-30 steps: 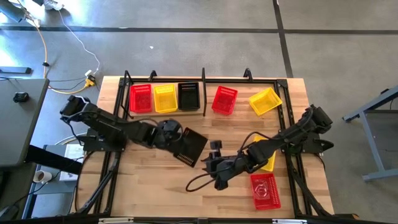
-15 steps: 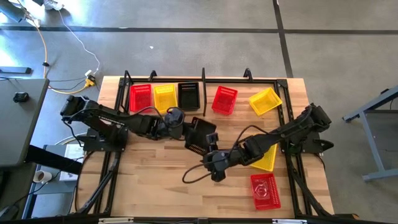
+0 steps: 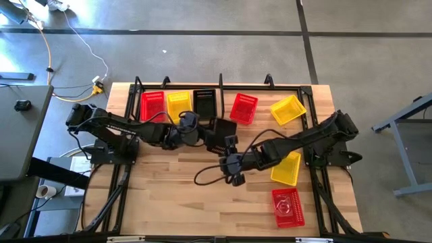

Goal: Stack baskets on shelf by color
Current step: Stack the black bin on top of the black bin on the shelf

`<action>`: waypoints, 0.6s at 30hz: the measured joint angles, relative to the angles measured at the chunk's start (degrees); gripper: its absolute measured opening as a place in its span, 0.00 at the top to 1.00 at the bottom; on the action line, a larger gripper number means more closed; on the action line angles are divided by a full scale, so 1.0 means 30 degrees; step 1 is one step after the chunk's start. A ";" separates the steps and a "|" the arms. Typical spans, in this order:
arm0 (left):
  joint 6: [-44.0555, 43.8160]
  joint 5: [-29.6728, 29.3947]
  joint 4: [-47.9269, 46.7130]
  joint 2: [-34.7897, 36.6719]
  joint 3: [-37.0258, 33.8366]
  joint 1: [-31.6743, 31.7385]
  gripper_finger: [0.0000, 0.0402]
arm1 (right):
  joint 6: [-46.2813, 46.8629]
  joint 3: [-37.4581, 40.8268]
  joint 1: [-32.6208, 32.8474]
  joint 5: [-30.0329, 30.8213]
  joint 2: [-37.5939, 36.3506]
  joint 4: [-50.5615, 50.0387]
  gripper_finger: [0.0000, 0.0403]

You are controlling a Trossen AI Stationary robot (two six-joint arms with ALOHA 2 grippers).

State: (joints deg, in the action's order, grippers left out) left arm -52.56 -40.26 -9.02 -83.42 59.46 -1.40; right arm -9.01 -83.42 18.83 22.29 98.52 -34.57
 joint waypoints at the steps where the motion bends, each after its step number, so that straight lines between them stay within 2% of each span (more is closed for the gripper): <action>1: 0.0251 -0.0114 0.0217 0.0000 0.0000 -0.0005 0.99 | -0.0005 0.0000 -0.0037 0.0135 0.0000 -0.0109 0.68; 8: 0.0592 -0.0511 0.0560 0.0000 0.0000 0.0236 0.99 | 0.0010 0.0000 -0.0408 0.0789 0.0000 -0.0820 0.68; 18: 0.0610 0.0007 0.0980 0.0000 0.0000 0.0846 0.99 | -0.0395 0.0000 -0.1402 0.1180 0.0000 -0.2345 0.68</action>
State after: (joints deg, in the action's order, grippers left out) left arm -50.74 -40.24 -6.08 -83.42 59.46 1.14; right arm -10.20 -83.42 14.63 25.83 98.52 -41.60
